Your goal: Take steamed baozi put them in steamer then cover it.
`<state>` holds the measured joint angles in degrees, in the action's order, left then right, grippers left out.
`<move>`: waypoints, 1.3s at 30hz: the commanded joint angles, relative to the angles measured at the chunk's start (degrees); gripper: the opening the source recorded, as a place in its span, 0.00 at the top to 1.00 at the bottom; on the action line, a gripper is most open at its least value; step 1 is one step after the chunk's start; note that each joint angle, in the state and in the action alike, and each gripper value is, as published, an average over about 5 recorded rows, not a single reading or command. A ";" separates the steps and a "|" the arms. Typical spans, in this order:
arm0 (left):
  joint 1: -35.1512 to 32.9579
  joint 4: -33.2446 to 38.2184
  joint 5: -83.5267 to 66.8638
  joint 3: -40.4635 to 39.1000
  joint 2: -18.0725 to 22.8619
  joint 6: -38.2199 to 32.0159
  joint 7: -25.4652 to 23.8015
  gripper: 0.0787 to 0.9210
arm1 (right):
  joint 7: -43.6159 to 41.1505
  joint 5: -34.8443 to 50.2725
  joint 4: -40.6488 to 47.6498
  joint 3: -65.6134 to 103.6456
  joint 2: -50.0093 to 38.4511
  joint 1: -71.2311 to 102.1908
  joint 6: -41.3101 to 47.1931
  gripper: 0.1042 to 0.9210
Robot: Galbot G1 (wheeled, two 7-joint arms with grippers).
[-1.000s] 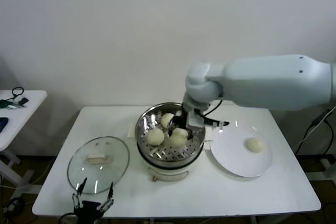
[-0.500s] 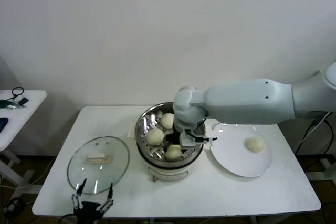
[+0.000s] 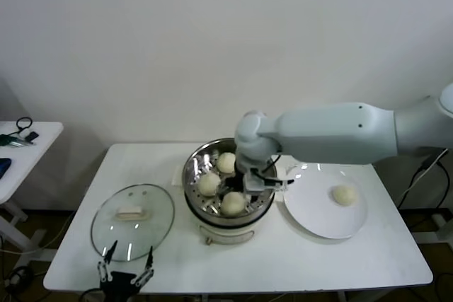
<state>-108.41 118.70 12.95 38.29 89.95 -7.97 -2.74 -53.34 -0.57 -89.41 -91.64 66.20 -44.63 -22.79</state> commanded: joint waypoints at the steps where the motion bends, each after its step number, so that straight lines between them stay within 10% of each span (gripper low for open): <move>1: -0.07 0.04 -0.03 0.07 0.00 0.04 -0.04 0.12 | -6.20 12.86 5.24 -1.38 -4.61 -7.71 -0.76 0.12; 9: 0.21 -0.20 0.14 -0.19 -0.12 -0.06 -0.05 0.12 | -12.90 26.12 13.02 -12.52 -17.24 -14.84 12.82 0.12; 19: 0.96 -0.28 -0.31 -0.48 -0.27 0.07 -0.11 0.12 | -9.88 16.31 19.58 -9.69 -32.06 -1.34 22.90 0.12; 39: 0.04 -0.23 -0.15 -0.13 0.40 -0.03 -0.13 0.12 | -6.44 6.15 37.86 24.28 -26.24 34.61 24.25 0.12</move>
<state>-108.39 118.53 12.93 38.17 90.54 -7.98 -2.87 -60.22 8.08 -58.09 -78.51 39.39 -22.39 -0.21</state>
